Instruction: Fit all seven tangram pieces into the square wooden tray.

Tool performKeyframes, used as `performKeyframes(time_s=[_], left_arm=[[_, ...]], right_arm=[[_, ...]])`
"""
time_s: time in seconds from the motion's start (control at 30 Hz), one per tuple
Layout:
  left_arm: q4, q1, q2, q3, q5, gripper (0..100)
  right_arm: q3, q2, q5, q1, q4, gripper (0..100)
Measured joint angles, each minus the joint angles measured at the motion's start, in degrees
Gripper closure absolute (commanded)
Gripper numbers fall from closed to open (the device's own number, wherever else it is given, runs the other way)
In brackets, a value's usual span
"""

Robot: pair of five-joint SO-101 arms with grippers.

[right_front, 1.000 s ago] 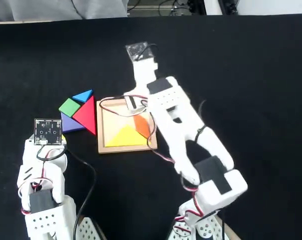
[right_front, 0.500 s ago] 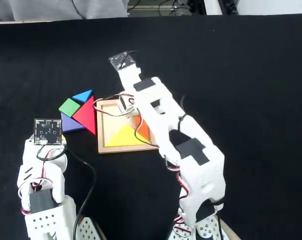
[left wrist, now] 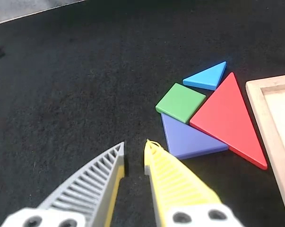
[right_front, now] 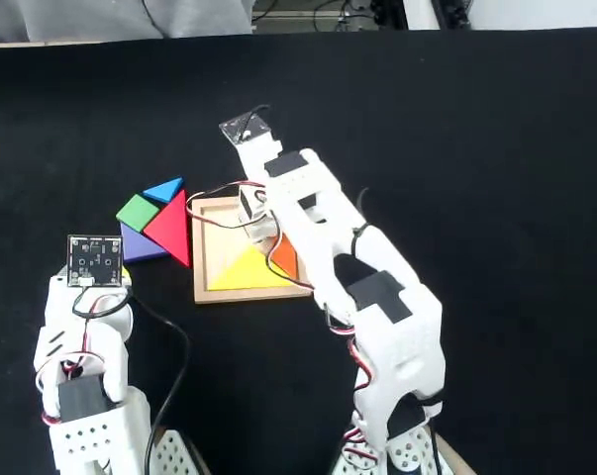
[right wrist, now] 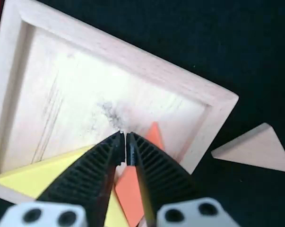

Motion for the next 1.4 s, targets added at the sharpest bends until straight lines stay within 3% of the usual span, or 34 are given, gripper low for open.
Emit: performKeyframes(time_s=[0.3, 0.57, 0.77, 1.1, 1.4], left_arm=[[0.00, 0.00, 0.00, 0.00, 0.00, 92], [0.00, 0.00, 0.00, 0.00, 0.00, 92], [0.00, 0.00, 0.00, 0.00, 0.00, 92], [0.00, 0.00, 0.00, 0.00, 0.00, 92], [0.00, 0.00, 0.00, 0.00, 0.00, 92]], right_arm=[[-0.18, -11.08, 0.70, 3.96, 1.14, 98.8], [3.16, -9.14, 3.52, -2.02, 1.14, 98.8], [3.43, -1.58, 3.43, -1.93, 1.93, 98.8], [3.25, -0.97, 3.34, -2.29, 6.95, 98.8], [3.43, -9.58, 3.52, 0.09, 7.82, 98.7]])
